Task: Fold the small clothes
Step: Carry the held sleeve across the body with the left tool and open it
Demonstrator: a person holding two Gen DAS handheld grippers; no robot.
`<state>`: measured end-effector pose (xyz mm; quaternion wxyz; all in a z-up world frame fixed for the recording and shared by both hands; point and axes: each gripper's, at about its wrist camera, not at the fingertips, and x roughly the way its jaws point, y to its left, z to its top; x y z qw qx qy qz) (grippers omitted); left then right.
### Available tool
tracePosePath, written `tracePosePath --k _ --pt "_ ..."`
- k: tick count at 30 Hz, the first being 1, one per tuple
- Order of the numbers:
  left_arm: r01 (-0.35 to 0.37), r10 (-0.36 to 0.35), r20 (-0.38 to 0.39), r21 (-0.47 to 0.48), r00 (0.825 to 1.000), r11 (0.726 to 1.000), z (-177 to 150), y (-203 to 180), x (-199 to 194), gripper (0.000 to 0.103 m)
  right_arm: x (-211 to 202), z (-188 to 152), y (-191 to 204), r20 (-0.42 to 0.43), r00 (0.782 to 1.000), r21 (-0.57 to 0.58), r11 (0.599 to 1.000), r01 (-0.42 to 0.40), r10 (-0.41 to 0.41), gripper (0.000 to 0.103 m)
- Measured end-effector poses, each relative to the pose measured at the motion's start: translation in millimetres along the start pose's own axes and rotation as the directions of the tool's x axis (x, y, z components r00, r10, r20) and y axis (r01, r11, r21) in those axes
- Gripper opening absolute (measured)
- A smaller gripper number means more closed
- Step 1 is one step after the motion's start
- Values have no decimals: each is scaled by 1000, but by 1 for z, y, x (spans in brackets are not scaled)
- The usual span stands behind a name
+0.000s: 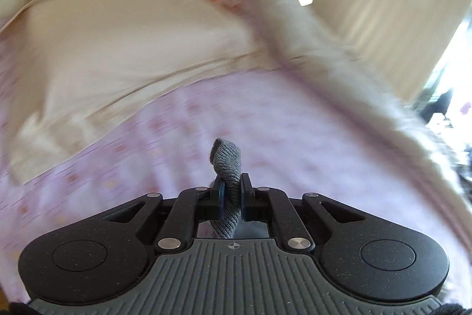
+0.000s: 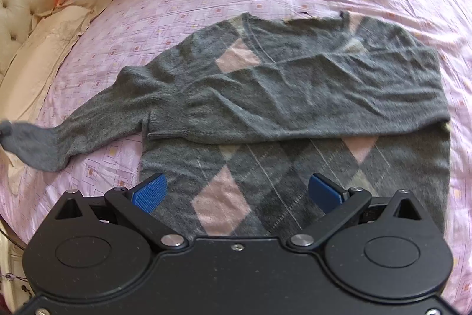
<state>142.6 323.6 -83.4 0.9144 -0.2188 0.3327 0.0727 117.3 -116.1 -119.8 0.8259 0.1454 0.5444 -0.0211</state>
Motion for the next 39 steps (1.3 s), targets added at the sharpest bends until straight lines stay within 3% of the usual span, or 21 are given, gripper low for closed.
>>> tracePosePath --k 4,9,14,19,22,26,29,33,37,39 --pt "110 -111 38 37 993 993 6 -57 -21 9 -7 -9 -21 2 1000 28 999 -25 25 102" --pt "243 -250 63 101 966 965 3 -134 -39 9 -21 -20 -53 19 999 59 997 -45 44 102" --pt "368 -380 34 186 924 911 -19 -216 -41 9 -38 -30 -95 42 998 125 990 -60 56 102" --pt "465 -466 -52 221 884 857 -72 -298 -21 9 -51 -40 -136 41 998 178 983 -51 44 102" --pt "488 -472 -126 253 873 835 -109 -335 3 9 -56 -46 -158 36 999 200 979 -35 29 102" --pt "481 -420 -243 322 874 815 -159 -372 33 10 -64 -53 -184 34 999 232 973 -16 9 102" --pt "484 -367 -350 350 862 802 -187 -384 51 32 -67 -55 -197 35 999 252 968 -7 -2 102" --pt "504 -345 -410 389 844 771 -205 -388 50 46 -67 -53 -206 43 999 268 963 -2 -10 102" --pt "485 -300 -413 479 860 732 -215 -373 44 56 -63 -43 -205 61 998 274 962 -3 -14 102" --pt "448 -246 -414 515 877 731 -215 -358 50 57 -59 -35 -202 81 997 268 963 -10 -12 102"
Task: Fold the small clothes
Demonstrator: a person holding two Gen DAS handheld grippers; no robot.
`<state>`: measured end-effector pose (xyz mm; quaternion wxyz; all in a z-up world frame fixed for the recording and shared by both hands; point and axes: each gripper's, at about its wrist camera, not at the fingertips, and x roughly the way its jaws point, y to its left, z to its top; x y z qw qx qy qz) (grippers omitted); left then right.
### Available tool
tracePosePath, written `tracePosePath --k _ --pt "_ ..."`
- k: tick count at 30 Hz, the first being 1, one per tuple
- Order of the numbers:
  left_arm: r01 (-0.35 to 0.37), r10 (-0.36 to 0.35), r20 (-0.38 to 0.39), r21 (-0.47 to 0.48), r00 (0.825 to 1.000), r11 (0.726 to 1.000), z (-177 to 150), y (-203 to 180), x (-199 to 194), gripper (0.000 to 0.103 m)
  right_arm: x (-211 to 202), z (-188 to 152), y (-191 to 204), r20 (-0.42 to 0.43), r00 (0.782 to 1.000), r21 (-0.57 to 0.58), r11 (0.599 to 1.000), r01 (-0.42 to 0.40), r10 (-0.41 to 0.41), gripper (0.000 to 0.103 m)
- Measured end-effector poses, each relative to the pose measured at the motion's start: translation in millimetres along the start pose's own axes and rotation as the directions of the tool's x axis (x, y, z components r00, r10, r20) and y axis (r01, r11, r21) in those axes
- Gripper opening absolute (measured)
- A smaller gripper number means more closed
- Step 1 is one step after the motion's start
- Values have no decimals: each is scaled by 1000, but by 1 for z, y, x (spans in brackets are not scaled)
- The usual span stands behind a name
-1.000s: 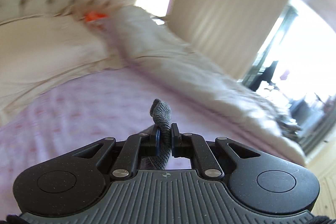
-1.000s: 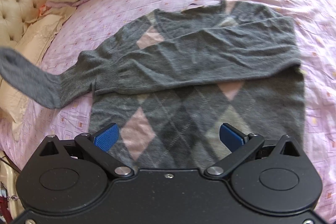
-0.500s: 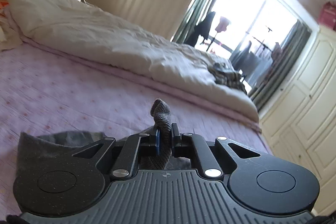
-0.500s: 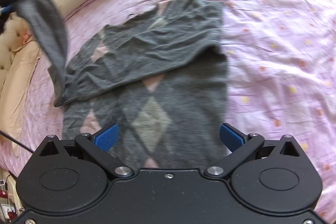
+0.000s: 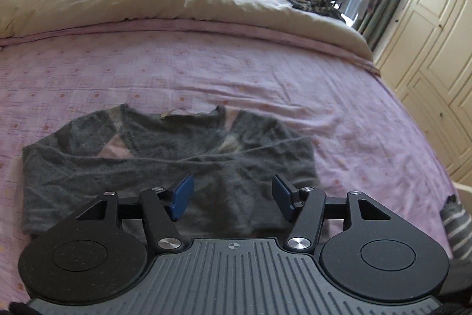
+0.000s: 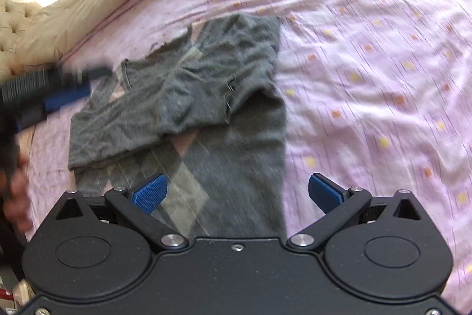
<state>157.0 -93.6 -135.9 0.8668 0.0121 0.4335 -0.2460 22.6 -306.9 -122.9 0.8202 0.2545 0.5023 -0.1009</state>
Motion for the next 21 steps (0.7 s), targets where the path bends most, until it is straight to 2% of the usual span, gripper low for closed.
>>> tracePosePath --k 4,7,11,12,14,15,19,21 --pt "-123 121 -69 -31 990 992 -11 45 1 57 9 16 15 64 998 -43 999 2 1 102" --pt "-209 199 -112 -90 974 974 -12 89 5 57 22 31 27 96 995 -77 997 24 -16 102" --pt "-296 274 -169 -128 947 946 -9 137 16 57 40 52 37 93 996 -80 997 5 2 100" --pt "-307 282 -178 -136 943 942 -8 146 18 57 47 58 39 68 998 -79 997 -1 6 98" --pt "-336 304 -196 -161 932 928 -9 163 25 57 58 66 41 46 999 -72 997 8 -4 72" --pt "-352 315 -210 -172 926 920 -9 171 29 57 63 69 42 45 999 -73 997 10 -7 67" --pt "-401 339 -286 -198 896 894 -20 198 45 58 84 77 40 35 999 -56 998 11 -9 66" --pt "-388 322 -277 -231 905 892 -27 208 44 70 94 80 39 19 999 -45 999 29 -28 66"
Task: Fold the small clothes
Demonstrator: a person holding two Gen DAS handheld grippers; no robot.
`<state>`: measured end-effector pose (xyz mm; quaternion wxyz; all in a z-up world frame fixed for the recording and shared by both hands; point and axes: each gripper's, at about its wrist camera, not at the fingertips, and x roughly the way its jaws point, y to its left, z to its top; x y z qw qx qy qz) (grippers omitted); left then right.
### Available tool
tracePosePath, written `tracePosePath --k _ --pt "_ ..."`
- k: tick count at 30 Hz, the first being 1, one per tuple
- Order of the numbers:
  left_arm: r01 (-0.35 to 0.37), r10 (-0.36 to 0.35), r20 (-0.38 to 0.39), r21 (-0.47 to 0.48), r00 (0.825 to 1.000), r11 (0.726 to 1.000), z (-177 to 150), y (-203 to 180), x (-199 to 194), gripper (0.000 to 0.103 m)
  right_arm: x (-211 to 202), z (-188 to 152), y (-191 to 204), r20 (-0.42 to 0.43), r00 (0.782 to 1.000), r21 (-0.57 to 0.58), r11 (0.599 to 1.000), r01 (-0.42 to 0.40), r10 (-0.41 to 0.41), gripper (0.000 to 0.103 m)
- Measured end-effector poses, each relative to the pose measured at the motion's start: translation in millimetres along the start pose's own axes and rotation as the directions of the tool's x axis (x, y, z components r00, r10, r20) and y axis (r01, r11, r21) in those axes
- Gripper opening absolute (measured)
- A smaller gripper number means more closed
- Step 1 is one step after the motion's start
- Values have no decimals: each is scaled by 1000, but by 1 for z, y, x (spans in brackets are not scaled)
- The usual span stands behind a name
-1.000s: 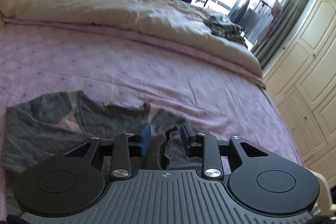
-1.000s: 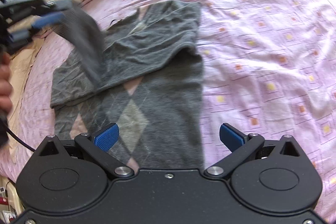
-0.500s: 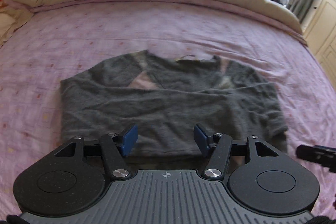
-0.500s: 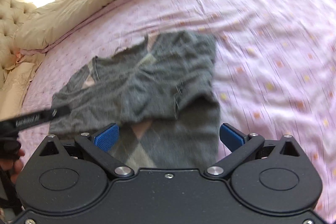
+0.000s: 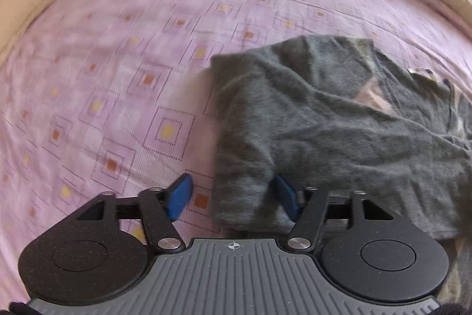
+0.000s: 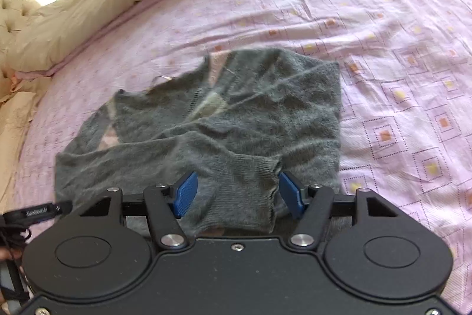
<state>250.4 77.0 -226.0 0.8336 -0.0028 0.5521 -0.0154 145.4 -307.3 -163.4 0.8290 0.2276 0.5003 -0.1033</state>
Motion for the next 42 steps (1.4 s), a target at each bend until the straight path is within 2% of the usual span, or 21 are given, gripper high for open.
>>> tracePosePath --k 3,7,9,10,11,12,13,16,18,19,21,24,27,31,34,37,42 --pt "8 -8 8 -17 1000 1000 -2 7 2 80 14 2 -6 -36 999 20 1000 23 -22 66" --pt "12 -12 24 -18 1000 1000 -5 9 1 84 28 2 -12 -73 997 40 999 16 -14 63" --pt "16 -15 28 -23 999 1000 -5 10 2 84 30 2 -12 -76 997 35 999 17 -14 54" --pt "17 -17 28 -24 999 1000 -4 11 2 84 30 2 -11 -79 997 32 999 14 -11 44" --pt "17 -16 28 -22 999 1000 -4 11 1 84 30 3 -11 -83 997 30 1000 7 -5 27" --pt "12 -12 29 -19 1000 1000 -3 11 -2 83 30 4 -10 -88 996 29 1000 -5 8 17" --pt "1 0 35 -12 999 1000 -1 11 -6 82 28 6 -8 -90 996 27 1000 -15 17 11" --pt "-49 50 89 -4 995 999 3 15 -24 82 9 14 0 -65 993 18 995 -95 96 11" --pt "-38 38 117 -1 992 999 8 18 -35 82 -13 20 6 -27 990 -11 990 -141 141 11" --pt "-36 35 129 1 991 999 11 20 -39 82 -25 22 8 -2 991 -32 990 -136 136 10" --pt "-41 40 150 4 988 999 17 21 -45 82 -37 26 3 24 996 -43 996 -82 83 10" --pt "-37 35 145 8 989 999 27 16 -40 82 -20 26 -16 -32 999 -8 1000 15 -15 10" --pt "-48 44 115 35 992 998 32 7 -24 82 1 22 -25 -83 993 -31 997 75 -78 10" --pt "-72 66 71 81 995 994 32 1 -3 82 15 16 -27 -109 989 -17 995 97 -99 12" --pt "-101 98 54 61 994 993 30 9 9 84 14 10 -33 -115 985 -26 992 124 -126 13" --pt "-75 73 56 28 996 997 30 19 10 84 15 7 -36 -108 985 -38 990 134 -137 12" --pt "-70 67 56 50 996 996 27 24 1 84 10 5 -35 -88 983 -59 986 154 -158 16"
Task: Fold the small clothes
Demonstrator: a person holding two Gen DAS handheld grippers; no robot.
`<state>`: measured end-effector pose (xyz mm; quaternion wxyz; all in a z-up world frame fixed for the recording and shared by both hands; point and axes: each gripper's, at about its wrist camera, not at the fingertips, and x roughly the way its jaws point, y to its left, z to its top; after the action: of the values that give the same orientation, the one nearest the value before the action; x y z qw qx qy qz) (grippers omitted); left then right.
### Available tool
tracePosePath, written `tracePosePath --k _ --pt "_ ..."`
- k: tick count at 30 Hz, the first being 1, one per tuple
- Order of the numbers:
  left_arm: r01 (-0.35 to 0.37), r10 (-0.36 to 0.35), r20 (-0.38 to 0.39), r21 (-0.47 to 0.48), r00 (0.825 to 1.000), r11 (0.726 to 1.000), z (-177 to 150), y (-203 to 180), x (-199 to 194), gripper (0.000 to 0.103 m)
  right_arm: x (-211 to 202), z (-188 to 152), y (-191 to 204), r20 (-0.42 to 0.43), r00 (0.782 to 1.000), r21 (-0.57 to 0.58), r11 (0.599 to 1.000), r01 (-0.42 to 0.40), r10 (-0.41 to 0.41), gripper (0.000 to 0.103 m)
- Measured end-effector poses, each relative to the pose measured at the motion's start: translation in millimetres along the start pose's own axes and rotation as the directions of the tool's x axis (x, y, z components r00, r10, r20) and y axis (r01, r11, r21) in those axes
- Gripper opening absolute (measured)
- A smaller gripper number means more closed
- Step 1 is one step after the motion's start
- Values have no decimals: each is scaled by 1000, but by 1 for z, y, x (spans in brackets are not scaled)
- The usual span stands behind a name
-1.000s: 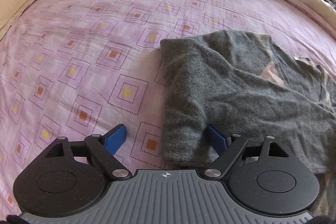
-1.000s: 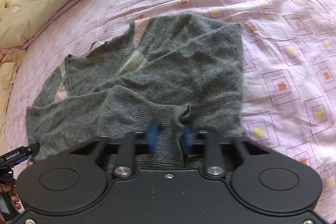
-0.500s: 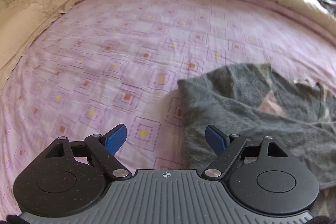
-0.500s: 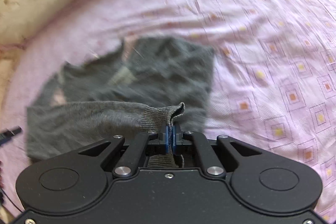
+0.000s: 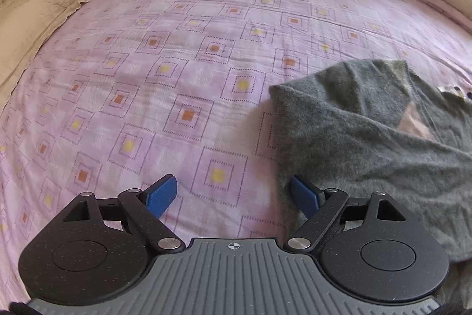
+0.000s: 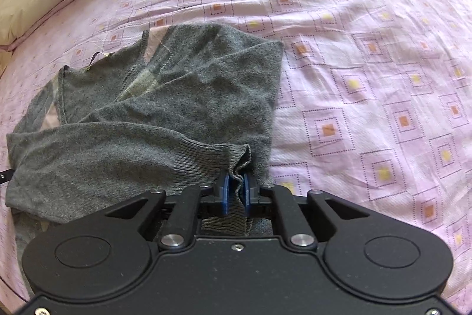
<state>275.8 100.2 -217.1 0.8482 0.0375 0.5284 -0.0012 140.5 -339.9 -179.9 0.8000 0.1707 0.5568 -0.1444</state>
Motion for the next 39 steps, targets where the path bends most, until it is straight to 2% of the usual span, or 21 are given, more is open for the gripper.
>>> tracePosePath --k 1,3,4,5,6,10,13,15,21,25,27,29,32,34,35,39 --pt "-1 1 -1 -6 1000 1000 -2 2 -3 84 -2 -1 1 6 1000 -2 1000 9 -9 18" --pt "-6 6 -4 -23 1000 1000 -9 6 -10 84 -7 -3 1 22 999 1 1000 24 -24 29" --pt "-7 7 -2 -30 1000 1000 -12 9 -14 84 -10 -4 2 35 999 4 999 33 -33 45" --pt "-3 3 1 -36 1000 999 -16 12 -20 84 -14 -6 2 46 997 8 998 56 -57 65" --pt "5 -5 5 -41 1000 999 -20 16 -26 84 -18 -9 2 58 995 15 996 83 -84 76" --pt "31 -30 11 -40 999 999 -40 27 -46 84 -32 -22 -6 66 994 41 996 85 -88 75" --pt "44 -45 -3 -29 999 999 -59 31 -57 84 -38 -38 -9 47 994 48 994 96 -98 79" --pt "57 -58 -16 -29 998 998 -73 33 -62 84 -39 -51 -10 17 995 57 994 96 -97 85" --pt "89 -89 -76 -7 993 996 -115 38 -66 84 -38 -98 -6 -83 989 47 991 128 -124 88" --pt "110 -104 -119 45 987 993 -138 37 -63 84 -41 -129 0 -121 984 50 989 139 -132 89" --pt "119 -108 -136 79 985 990 -150 35 -60 84 -43 -144 2 -131 983 70 987 142 -132 92" --pt "122 -105 -149 114 983 986 -159 33 -56 85 -44 -156 4 -132 982 81 986 146 -135 93" --pt "120 -102 -116 162 988 979 -168 30 -55 93 -45 -172 9 -114 983 80 985 153 -143 101" --pt "121 -104 -107 171 989 978 -170 29 -54 97 -43 -179 12 -105 983 69 985 155 -148 103" --pt "124 -107 -105 170 989 978 -170 28 -53 102 -42 -185 13 -87 984 60 986 158 -152 103" --pt "115 -101 -94 154 990 981 -171 27 -52 103 -42 -195 13 -41 988 56 987 151 -148 103"
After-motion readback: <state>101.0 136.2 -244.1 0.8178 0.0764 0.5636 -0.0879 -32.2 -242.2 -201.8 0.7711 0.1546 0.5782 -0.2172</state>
